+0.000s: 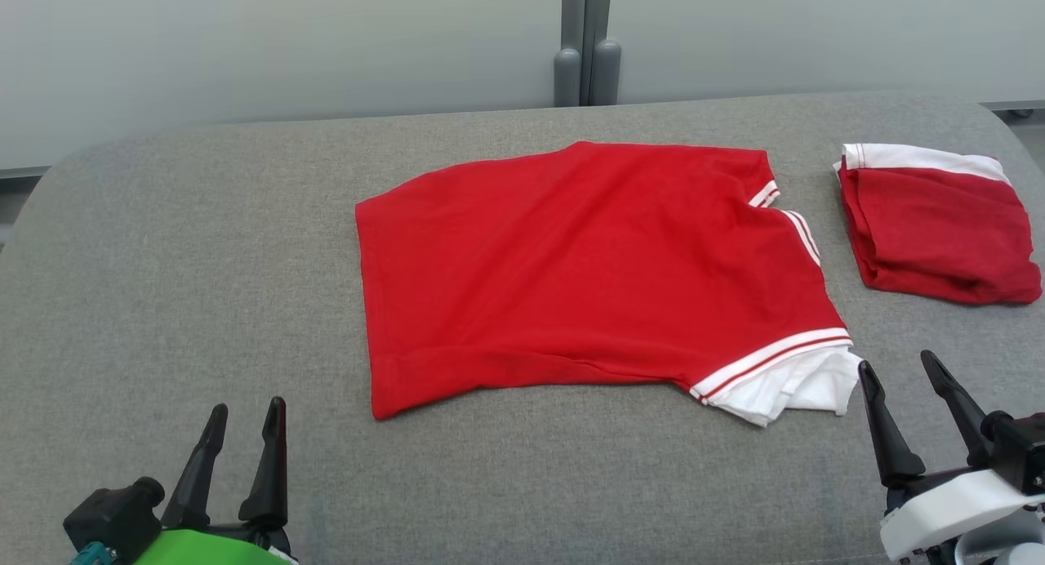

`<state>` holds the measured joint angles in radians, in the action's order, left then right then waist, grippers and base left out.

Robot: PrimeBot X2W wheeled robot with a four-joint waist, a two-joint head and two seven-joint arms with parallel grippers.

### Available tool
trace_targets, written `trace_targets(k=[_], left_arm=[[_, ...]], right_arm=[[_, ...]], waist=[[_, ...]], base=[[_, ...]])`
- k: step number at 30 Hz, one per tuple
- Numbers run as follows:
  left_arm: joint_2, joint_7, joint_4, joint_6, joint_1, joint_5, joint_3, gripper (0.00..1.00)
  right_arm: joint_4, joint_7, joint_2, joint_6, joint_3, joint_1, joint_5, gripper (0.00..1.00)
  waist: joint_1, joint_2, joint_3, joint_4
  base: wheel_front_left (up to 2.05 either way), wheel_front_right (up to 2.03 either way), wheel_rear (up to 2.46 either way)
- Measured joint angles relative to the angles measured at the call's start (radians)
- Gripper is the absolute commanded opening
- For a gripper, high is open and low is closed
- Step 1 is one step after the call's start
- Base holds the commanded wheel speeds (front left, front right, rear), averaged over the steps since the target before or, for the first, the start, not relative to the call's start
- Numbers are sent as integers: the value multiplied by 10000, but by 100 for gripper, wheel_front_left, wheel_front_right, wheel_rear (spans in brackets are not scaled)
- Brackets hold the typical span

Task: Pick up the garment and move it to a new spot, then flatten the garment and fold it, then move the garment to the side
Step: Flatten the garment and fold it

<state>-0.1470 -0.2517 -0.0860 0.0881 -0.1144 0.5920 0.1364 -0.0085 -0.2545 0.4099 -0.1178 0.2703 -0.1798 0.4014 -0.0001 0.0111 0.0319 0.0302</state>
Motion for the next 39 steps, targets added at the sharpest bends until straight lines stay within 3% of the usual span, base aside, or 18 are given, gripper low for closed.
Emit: trace_targets(k=[9,18,27,39], left_arm=[[25,67,-318,31,-184,-71,548,100],[13,1172,-723,100,975,-86,1172,100],[-140,2445,-2167,-96,1893,148,941,100],[-198,2792,-2957,-171,2808,178,938,100]], right_arm=[[-219,0,-44,-59,-40,-239,-186,100],[-387,0,-163,-59,199,-215,-341,100],[-401,0,-378,-59,314,-21,-364,100],[-391,0,-600,-59,31,95,-403,100]], waist=[[0,0,198,46],[0,0,565,461],[1,0,944,1203],[0,0,1316,1909]], base=[[0,0,0],[0,0,0],[0,0,0],[0,0,0]])
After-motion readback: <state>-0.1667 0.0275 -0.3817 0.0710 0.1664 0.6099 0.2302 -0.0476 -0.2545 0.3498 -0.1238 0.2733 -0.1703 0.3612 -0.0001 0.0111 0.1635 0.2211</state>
